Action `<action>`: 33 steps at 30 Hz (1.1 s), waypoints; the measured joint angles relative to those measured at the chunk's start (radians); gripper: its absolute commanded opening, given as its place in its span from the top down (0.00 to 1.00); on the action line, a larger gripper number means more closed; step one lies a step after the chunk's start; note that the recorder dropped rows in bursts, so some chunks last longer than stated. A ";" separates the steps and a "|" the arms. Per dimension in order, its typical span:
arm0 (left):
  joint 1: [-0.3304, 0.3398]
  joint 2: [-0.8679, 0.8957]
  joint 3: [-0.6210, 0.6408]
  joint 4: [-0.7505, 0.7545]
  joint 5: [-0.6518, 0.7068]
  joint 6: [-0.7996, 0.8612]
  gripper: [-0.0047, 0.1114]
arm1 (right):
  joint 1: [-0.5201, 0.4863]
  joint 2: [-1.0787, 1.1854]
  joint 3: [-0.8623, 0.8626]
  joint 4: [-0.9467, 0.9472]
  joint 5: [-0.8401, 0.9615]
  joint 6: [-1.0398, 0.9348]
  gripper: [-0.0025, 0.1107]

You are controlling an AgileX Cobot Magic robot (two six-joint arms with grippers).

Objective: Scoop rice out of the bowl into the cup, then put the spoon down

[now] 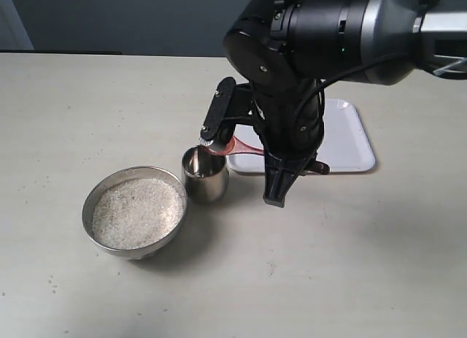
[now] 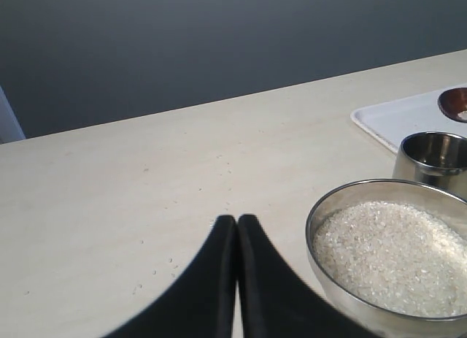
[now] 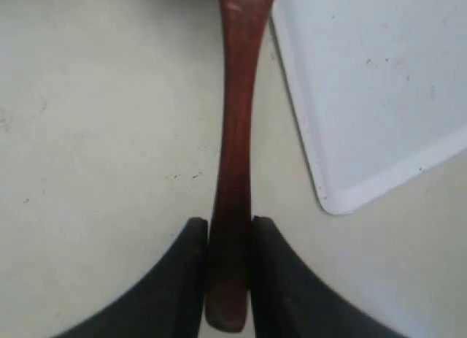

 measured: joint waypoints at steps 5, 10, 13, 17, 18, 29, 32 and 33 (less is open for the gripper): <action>0.000 0.000 0.000 0.000 0.000 0.000 0.96 | 0.000 0.000 0.000 -0.024 -0.033 0.007 0.99; 0.000 0.000 0.000 0.000 0.000 0.000 0.96 | 0.011 0.000 0.000 -0.059 -0.074 0.016 0.99; 0.000 0.000 0.000 0.000 0.000 0.000 0.96 | 0.018 0.000 0.000 -0.059 -0.081 0.018 0.99; 0.000 0.000 0.000 0.000 0.000 0.000 0.96 | 0.020 0.002 0.012 -0.083 -0.093 0.034 0.99; 0.000 0.000 0.000 0.000 0.000 0.000 0.96 | 0.020 0.002 0.015 -0.091 -0.096 0.038 0.99; 0.000 0.000 0.000 0.000 0.000 0.000 0.96 | 0.077 0.002 0.094 -0.213 -0.172 0.117 0.99; 0.000 0.000 0.000 0.000 0.000 0.000 0.96 | 0.086 0.002 0.105 -0.228 -0.181 0.142 0.99; 0.000 0.000 0.000 0.000 0.000 0.000 0.96 | 0.086 0.002 0.108 -0.233 -0.181 0.150 0.99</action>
